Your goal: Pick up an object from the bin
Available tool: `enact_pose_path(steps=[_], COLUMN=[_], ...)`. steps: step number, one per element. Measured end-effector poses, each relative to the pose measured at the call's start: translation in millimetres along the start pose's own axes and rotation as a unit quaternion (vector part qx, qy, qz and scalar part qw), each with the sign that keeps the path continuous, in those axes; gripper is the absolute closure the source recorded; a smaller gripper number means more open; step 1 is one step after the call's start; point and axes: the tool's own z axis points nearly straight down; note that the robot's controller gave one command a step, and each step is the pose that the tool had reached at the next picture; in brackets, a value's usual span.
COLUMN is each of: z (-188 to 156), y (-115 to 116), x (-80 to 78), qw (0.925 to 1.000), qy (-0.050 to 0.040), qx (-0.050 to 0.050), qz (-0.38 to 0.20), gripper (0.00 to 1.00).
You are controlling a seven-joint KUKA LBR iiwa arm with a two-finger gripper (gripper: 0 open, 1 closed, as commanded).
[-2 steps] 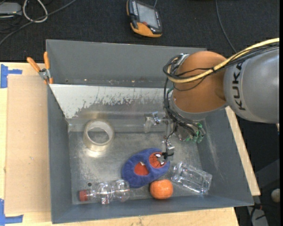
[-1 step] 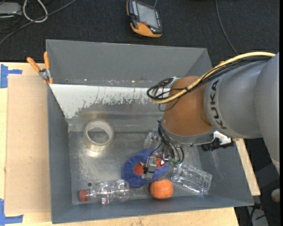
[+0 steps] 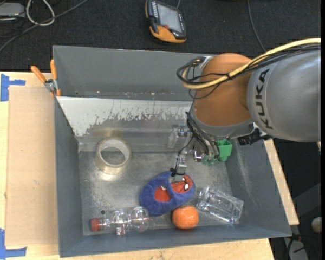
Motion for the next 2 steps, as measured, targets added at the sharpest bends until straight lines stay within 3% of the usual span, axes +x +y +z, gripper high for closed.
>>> enact_pose_path(steps=[1,2], z=[59.6,75.9], y=[-5.7,-19.2], x=[16.2,-2.7], qw=[0.9996,0.9972], qy=[0.0085,0.0014], qx=[0.000,0.000], qz=[0.028,-0.075], gripper=[0.00,0.00])
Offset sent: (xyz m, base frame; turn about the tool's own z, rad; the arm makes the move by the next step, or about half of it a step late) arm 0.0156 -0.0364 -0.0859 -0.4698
